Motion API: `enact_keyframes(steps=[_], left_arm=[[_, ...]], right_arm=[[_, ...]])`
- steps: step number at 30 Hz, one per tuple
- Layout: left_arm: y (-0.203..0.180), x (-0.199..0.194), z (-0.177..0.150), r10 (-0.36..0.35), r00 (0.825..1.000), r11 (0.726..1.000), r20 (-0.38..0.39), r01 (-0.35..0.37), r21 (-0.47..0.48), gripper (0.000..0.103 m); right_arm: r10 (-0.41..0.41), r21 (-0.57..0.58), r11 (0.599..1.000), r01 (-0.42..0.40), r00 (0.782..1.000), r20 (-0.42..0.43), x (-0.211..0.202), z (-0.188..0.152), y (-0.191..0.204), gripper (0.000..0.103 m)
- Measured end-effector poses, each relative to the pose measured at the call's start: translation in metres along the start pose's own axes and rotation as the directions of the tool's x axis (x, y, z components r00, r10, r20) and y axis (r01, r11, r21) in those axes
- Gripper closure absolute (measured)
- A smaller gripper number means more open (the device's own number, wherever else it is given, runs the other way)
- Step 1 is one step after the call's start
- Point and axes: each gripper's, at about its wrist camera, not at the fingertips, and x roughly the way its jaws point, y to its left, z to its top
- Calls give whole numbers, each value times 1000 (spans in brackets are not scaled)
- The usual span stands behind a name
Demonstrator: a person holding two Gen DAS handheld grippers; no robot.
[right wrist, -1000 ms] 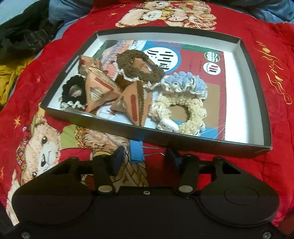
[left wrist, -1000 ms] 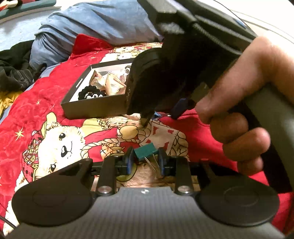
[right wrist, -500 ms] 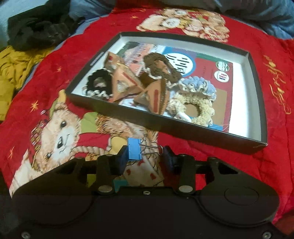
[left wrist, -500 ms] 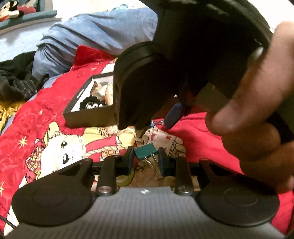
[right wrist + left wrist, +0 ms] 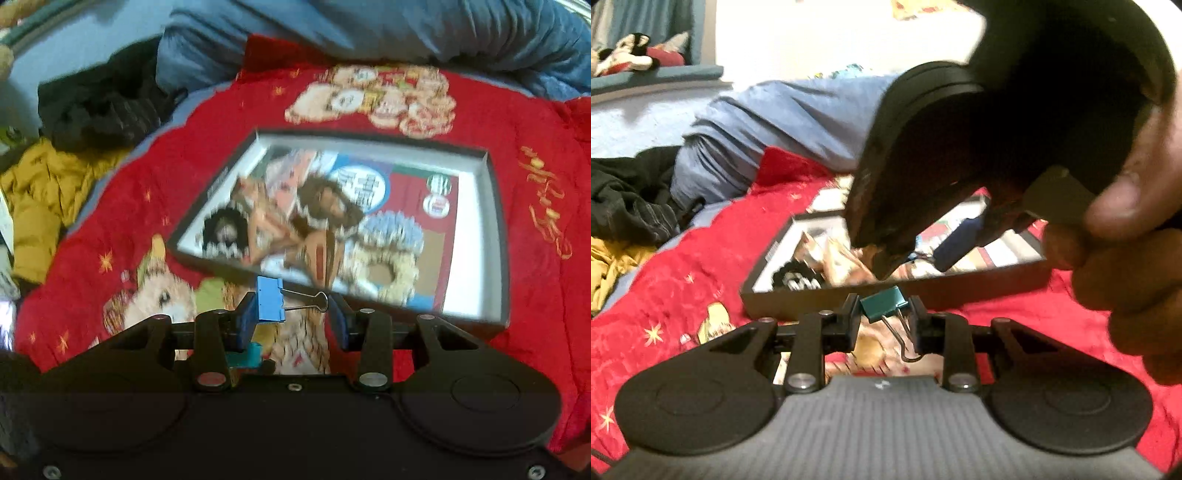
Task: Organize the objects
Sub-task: 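Lift and carry the teal clip with left tool while right tool carries the blue clip over the box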
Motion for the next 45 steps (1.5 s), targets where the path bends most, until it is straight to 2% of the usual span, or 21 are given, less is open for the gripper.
enact_keyframes(steps=[10,16,19,22,26,29,32,34,38,42,45], left_arm=[[32,27,26,93,993,993,66,-88,-79,72],[45,39,40,136,980,989,148,-124,-87,72],[51,48,50,129,976,989,176,-114,-94,72],[57,69,64,93,980,994,177,-80,-78,72],[60,110,83,19,989,999,147,-12,-45,72],[62,148,91,26,997,996,67,-21,-83,72],[68,172,88,-3,1000,995,13,4,-104,72],[70,179,79,-26,1000,996,-3,26,-83,72],[67,187,64,-2,1000,999,-23,1,-36,72],[67,193,61,-20,998,999,-52,17,-51,71],[67,191,60,-15,999,999,-43,12,-52,71]], right_arm=[[-10,37,999,4,987,158,-15,43,-8,63],[-10,136,990,-19,977,212,-8,66,-22,63],[11,212,975,-60,975,223,-3,78,-35,63],[5,242,968,-66,970,243,4,90,-46,63],[-21,287,957,-49,971,237,20,98,-69,63],[-51,320,947,-13,980,193,40,94,-88,63],[-64,339,941,9,987,150,58,84,-104,63],[-60,348,937,11,990,129,67,78,-111,63],[-67,354,935,25,992,107,82,75,-120,63],[-66,367,930,32,995,79,96,72,-126,63],[-77,362,931,50,995,61,101,70,-125,63]])
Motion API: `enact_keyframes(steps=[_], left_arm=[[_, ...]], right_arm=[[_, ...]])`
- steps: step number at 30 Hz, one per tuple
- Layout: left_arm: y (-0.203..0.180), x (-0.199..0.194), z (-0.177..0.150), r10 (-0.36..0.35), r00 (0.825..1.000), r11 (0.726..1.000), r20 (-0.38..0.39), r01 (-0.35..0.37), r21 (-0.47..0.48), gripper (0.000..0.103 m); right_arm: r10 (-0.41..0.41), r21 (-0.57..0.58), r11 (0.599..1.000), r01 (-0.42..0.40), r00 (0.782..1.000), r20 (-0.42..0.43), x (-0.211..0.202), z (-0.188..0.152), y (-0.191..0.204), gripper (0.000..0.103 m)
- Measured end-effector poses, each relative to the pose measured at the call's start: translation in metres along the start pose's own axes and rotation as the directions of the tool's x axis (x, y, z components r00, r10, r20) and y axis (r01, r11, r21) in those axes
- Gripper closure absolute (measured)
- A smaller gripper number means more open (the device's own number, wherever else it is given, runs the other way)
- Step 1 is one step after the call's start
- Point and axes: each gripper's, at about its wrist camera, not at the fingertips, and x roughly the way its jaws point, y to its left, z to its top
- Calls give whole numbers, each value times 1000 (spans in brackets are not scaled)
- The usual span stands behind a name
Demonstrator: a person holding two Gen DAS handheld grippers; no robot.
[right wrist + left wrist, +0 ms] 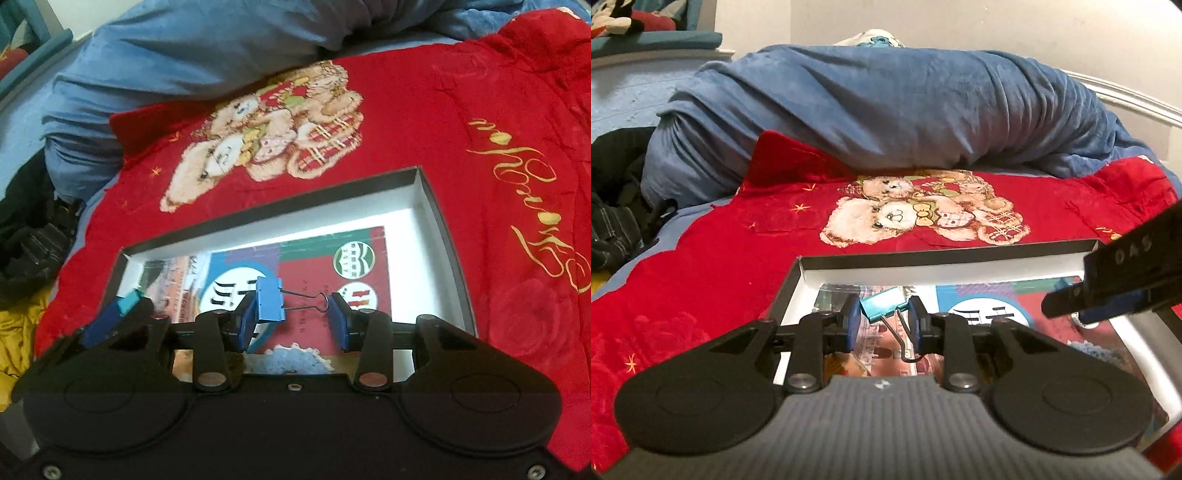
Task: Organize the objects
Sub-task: 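Lift and carry the teal clip with left tool while right tool carries the blue clip over the box, then open right tool to drop the blue clip while left tool releases the teal clip into the box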
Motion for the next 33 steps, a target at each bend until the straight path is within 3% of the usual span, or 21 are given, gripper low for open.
enact_keyframes(steps=[9,17,24,25,29,33], left_arm=[[-2,1,-4,3,1000,999,-22,-4,-36,68],[-6,-4,-3,15,1000,1000,-4,-15,-3,38],[-5,-15,2,30,999,1000,32,-30,4,19],[-4,-19,4,27,999,1000,36,-27,-1,17],[-4,-47,12,35,997,999,71,-37,29,11],[-8,-95,8,47,988,994,149,-61,90,0]], right_arm=[[-2,6,1000,2,1000,-14,5,-2,6,63],[10,-15,1000,-10,1000,-17,5,-6,12,62],[43,-69,997,-42,999,5,-4,-11,21,57],[47,-84,995,-45,999,19,-10,-12,25,55],[52,-162,986,-32,991,124,-51,-22,44,25],[34,-273,961,45,960,279,-112,-50,61,6]])
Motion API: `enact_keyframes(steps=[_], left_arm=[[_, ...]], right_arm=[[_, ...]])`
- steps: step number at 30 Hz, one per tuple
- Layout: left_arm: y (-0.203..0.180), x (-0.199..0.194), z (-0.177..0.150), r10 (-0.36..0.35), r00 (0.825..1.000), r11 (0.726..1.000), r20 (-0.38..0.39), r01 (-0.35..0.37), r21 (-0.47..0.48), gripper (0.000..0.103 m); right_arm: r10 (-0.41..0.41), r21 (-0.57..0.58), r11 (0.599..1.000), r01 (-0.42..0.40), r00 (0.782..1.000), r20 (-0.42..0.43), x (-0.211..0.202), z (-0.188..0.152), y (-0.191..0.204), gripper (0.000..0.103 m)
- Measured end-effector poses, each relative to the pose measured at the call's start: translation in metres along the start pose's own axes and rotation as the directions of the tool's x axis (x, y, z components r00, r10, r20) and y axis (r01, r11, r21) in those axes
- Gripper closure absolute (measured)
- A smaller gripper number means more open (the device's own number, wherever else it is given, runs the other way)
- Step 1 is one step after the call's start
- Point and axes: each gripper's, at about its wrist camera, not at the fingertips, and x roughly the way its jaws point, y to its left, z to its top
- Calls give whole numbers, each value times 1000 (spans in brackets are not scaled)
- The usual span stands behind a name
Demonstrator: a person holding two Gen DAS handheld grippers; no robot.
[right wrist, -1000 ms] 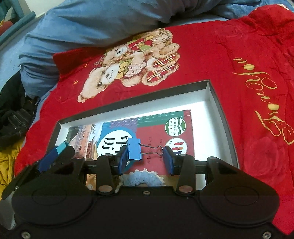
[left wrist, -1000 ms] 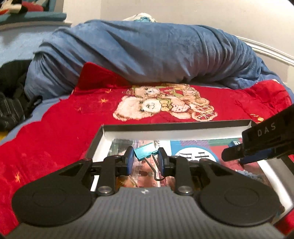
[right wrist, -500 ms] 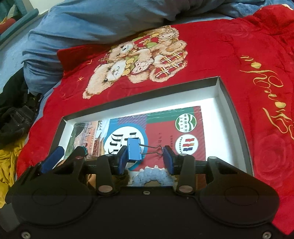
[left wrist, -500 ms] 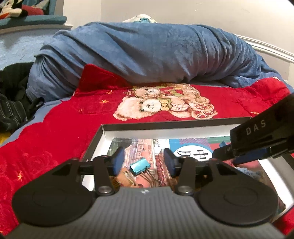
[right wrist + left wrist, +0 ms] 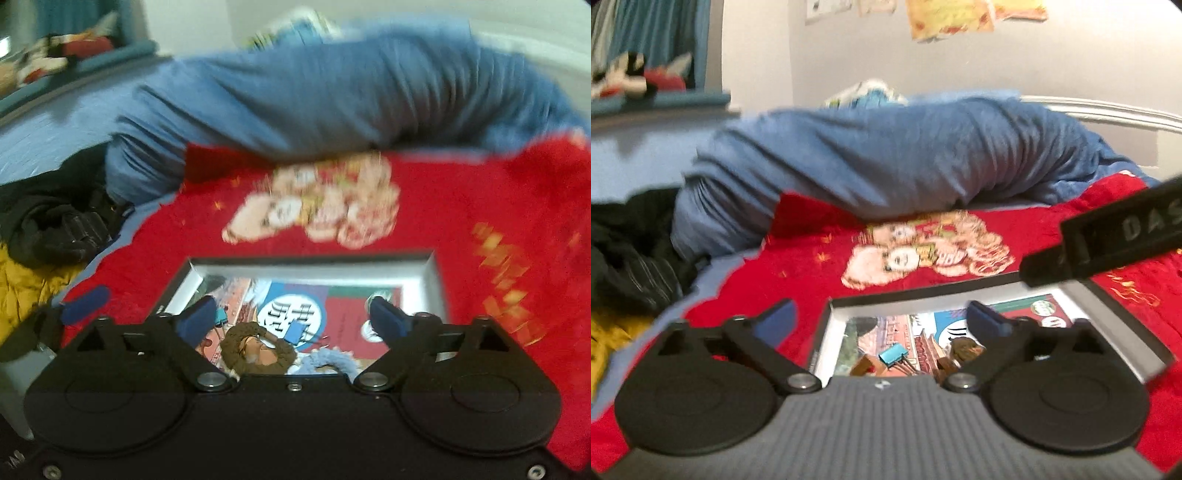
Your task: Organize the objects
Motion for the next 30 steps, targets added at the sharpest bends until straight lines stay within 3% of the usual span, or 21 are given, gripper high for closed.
enact_keyframes(steps=[3,8,13,15,18,20,23,24,26,30], left_arm=[[-6,-33,-9,-11,1000,1000,-12,11,27,0],[-10,-68,-43,-79,990,997,-119,79,-3,0],[-20,-77,-68,-72,974,995,-215,86,57,0],[-22,-73,-70,-79,963,995,-258,92,38,0],[-23,-64,-71,-66,946,996,-318,81,34,0],[-21,-55,-73,-52,921,997,-386,72,36,0],[-9,-36,-77,-98,846,995,-524,64,-83,0],[-1,-32,-79,-123,830,989,-544,55,-140,0],[5,-30,-78,-138,823,983,-550,45,-178,0],[3,-29,-79,-119,821,988,-559,43,-147,0]], right_arm=[[-40,-29,999,44,991,129,-44,-12,9,0],[-42,5,999,42,962,271,-92,-41,5,0],[-81,-158,981,111,979,189,-94,-85,5,0],[-87,-131,987,98,992,88,-83,-103,0,0],[-102,-27,995,101,994,-26,-67,-123,-10,0],[-126,3,992,126,988,-90,-58,-135,-17,0],[-112,29,992,119,976,-187,-45,-150,-28,0],[-116,38,991,125,976,-186,-44,-152,-31,0],[-126,55,989,138,976,-180,-41,-151,-33,0],[-142,40,988,152,973,-182,-34,-152,-31,0]])
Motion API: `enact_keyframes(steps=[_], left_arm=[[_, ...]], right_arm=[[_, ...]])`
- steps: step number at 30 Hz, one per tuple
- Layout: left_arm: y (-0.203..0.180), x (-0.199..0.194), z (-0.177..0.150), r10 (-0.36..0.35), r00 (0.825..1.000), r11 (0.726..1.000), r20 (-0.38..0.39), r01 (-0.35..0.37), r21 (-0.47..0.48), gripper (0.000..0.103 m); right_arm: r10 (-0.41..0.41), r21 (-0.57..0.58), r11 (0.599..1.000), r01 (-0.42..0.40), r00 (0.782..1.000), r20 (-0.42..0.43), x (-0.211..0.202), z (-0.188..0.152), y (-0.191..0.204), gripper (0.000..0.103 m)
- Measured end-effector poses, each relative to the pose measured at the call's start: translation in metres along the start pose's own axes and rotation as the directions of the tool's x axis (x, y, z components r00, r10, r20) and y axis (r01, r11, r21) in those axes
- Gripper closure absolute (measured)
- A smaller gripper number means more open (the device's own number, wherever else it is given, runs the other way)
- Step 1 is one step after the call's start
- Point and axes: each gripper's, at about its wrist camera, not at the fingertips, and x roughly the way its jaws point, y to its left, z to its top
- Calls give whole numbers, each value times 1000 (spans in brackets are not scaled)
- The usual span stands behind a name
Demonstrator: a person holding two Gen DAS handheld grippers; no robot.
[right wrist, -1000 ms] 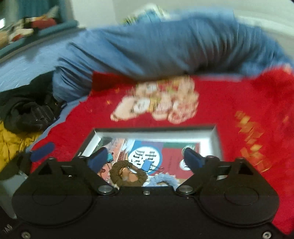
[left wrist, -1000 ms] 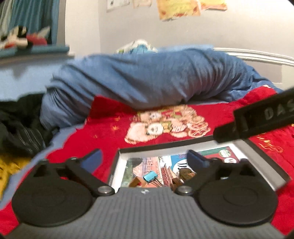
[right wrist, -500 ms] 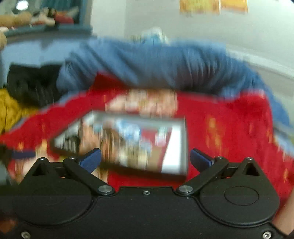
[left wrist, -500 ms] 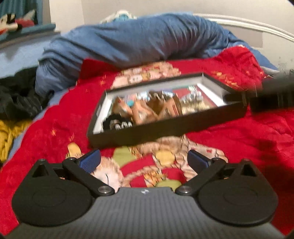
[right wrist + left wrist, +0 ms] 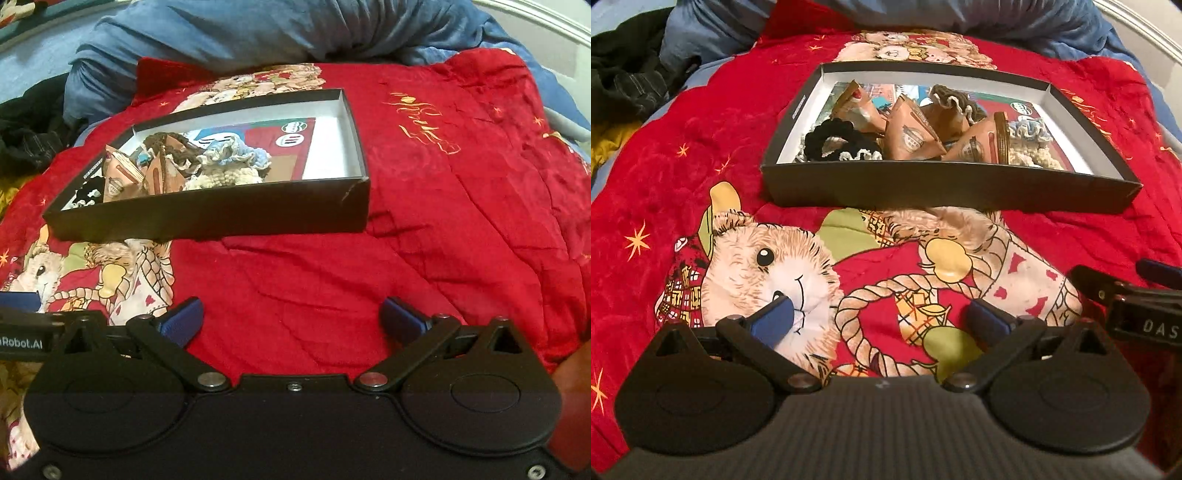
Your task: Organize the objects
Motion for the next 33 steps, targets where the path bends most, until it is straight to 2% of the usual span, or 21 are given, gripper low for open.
enact_keyframes(steps=[7,33], left_arm=[[-3,-1,-1,15,1000,1000,2,-15,0,0],[-2,1,3,7,1000,1000,-7,-7,-10,0]], right_arm=[[-53,-38,998,54,999,9,9,5,12,0],[-86,-39,995,87,996,27,10,5,17,0]])
